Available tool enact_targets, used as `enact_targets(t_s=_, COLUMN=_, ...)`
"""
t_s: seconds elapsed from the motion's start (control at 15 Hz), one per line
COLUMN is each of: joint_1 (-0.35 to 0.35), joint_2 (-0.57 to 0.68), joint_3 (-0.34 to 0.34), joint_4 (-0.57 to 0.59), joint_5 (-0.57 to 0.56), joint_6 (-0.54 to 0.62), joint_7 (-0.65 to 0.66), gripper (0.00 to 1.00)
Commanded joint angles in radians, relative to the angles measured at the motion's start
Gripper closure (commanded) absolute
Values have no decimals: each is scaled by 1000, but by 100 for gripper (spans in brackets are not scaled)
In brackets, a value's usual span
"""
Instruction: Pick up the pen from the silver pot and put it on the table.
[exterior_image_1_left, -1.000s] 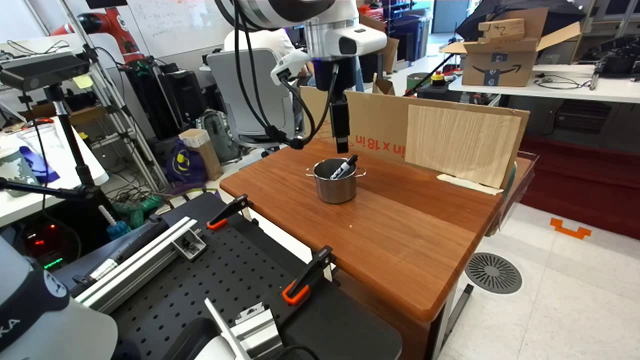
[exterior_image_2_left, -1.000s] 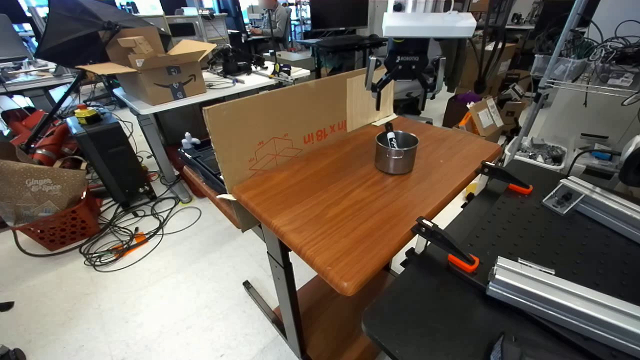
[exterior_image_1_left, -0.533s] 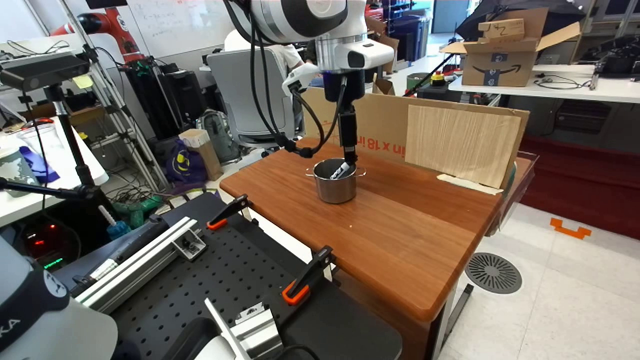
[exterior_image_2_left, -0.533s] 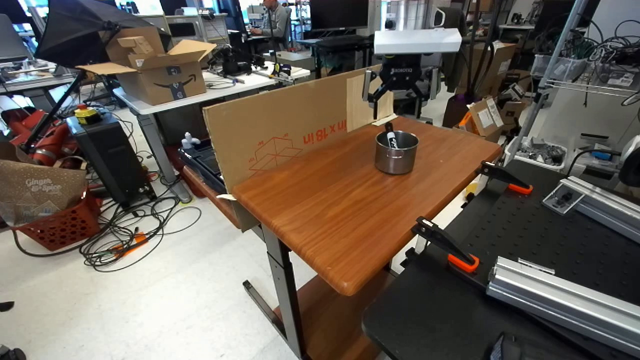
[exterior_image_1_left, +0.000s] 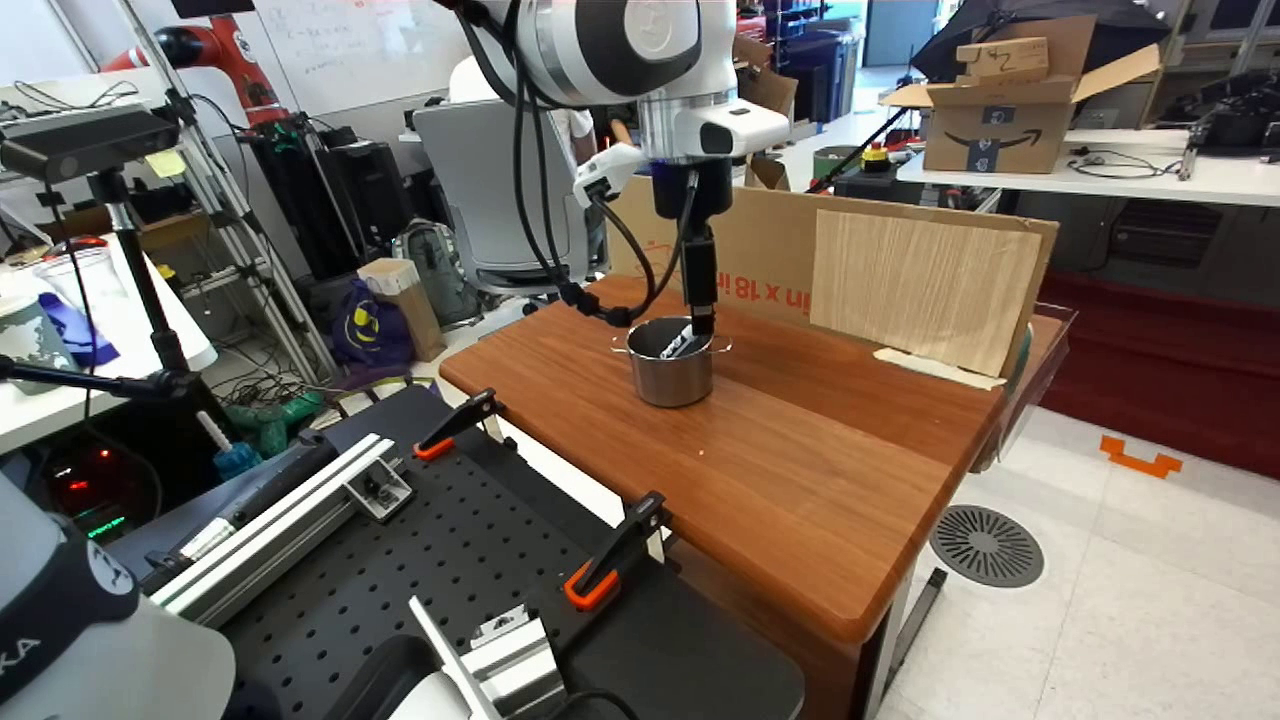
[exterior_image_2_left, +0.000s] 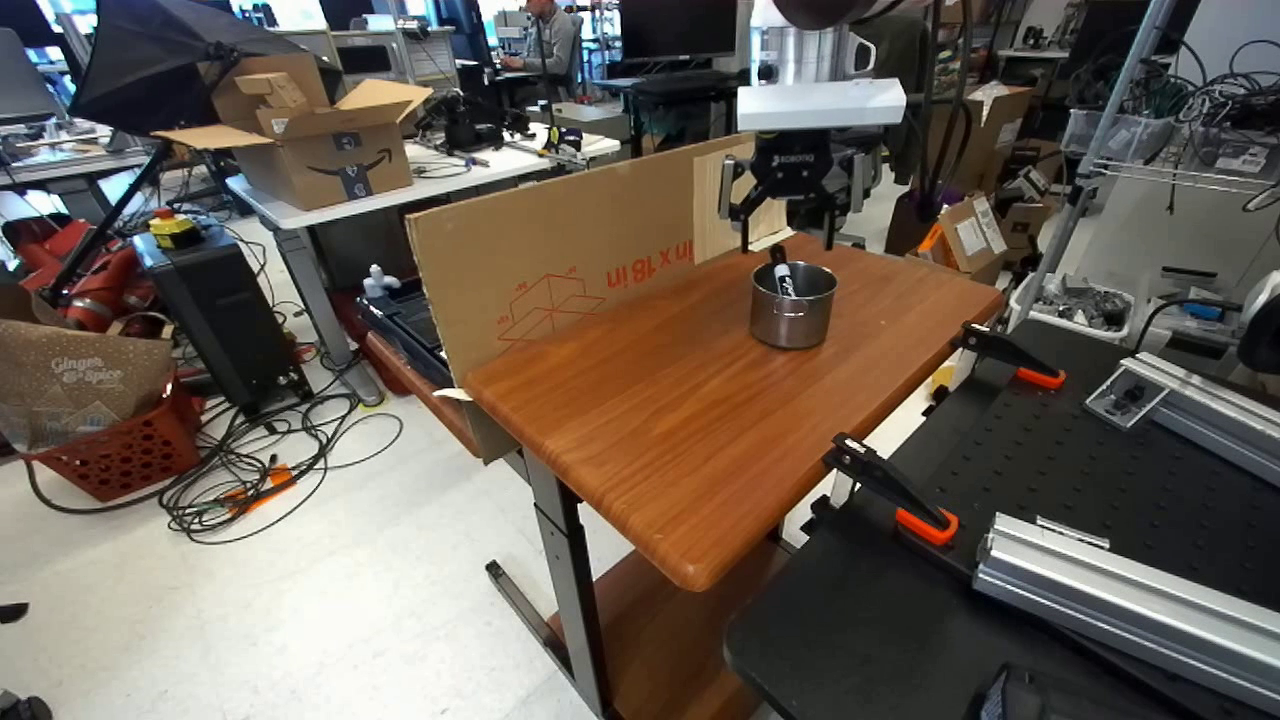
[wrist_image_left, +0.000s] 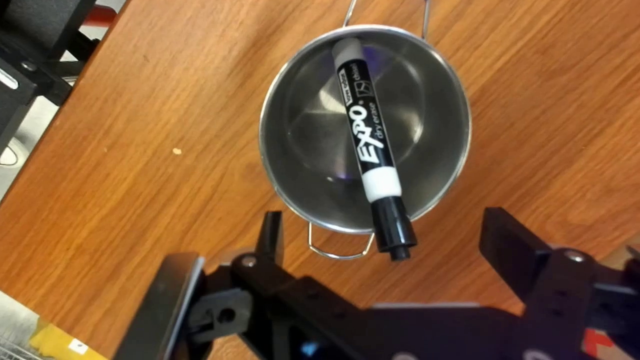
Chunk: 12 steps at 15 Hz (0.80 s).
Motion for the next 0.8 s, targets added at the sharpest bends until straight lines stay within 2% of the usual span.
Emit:
enact_targets(t_s=0.0, joint_1=22, joint_2=29, joint_3=-26, joint_4=38, joint_5=-14, joint_6=-18, joint_7=22, gripper=6)
enact_targets(t_s=0.07, joint_1=22, joint_2=34, joint_3=-28, joint_4=43, joint_5=-13, joint_6=-19, joint_7=21, gripper=9)
enact_targets(t_s=0.13, joint_1=22, joint_2=39, joint_3=-29, joint_4=50, joint_5=-11, joint_6=-21, joint_7=22, gripper=26)
enact_targets(t_s=0.73, joint_1=26, joint_2=68, joint_3=-38, joint_4=84, joint_5=-12, joint_6=-30, joint_7=21, gripper=92)
